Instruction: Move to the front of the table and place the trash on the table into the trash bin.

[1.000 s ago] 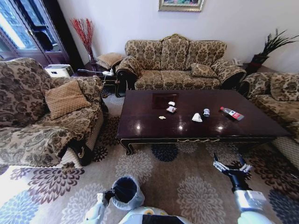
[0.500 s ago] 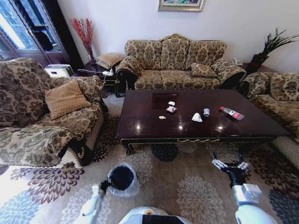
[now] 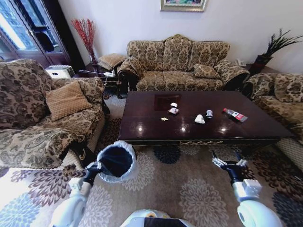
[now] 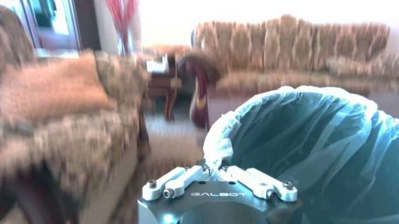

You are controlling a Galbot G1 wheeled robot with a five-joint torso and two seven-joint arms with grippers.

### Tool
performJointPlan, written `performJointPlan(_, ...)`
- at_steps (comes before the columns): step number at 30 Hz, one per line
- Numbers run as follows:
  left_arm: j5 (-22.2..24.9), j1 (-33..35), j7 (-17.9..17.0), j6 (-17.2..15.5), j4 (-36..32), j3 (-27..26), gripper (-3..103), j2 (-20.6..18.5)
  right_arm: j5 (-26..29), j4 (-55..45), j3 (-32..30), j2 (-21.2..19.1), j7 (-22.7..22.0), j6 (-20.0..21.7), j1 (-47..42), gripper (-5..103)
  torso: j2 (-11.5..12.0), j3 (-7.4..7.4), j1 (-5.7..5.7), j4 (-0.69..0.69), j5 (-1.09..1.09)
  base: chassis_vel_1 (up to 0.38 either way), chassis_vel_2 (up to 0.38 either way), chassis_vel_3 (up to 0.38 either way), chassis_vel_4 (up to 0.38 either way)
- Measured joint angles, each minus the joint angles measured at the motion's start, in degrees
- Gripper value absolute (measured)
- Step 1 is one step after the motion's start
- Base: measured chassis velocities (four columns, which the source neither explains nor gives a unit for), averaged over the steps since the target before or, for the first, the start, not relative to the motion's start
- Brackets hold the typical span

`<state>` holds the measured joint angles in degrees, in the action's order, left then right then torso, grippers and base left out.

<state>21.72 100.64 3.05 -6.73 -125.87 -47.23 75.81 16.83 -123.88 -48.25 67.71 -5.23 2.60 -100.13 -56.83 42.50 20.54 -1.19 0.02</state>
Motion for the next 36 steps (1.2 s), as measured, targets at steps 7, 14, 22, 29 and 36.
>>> performJointPlan(7,0.64,-0.92,-4.08,-2.15,-14.14,1.01,3,0.54,2.84,-4.65,-1.0,-0.11,1.72,-0.6,1.35,100,0.0,0.0,0.0,0.01,-0.02,0.0,0.0,0.0,0.0)
performJointPlan(14,0.59,-2.23,-4.95,-2.85,-16.11,2.78,3,0.71,3.71,-6.56,-1.13,0.01,3.28,-1.11,0.76,100,0.0,0.0,0.0,0.0,-0.02,0.0,0.0,0.0,0.0)
performJointPlan(22,0.78,-2.85,-4.86,-2.86,-15.56,3.04,3,0.38,3.59,-6.57,-0.91,0.34,3.49,-1.43,0.73,100,-0.01,-0.01,-0.02,0.0,-0.02,-0.059,0.069,0.062,-0.064)
performJointPlan(29,0.76,-3.13,-4.62,-2.77,-14.65,3.19,3,0.33,3.15,-6.49,-0.55,0.64,3.46,-1.43,0.66,100,-0.01,0.0,-0.01,0.0,-0.02,-0.194,0.205,0.205,-0.22)
performJointPlan(36,0.73,-3.53,-4.58,-2.63,-13.94,3.39,3,0.42,2.37,-6.16,-0.28,0.63,3.36,-1.24,0.69,100,0.0,0.0,0.01,0.0,-0.01,-0.283,0.283,0.3,-0.309)
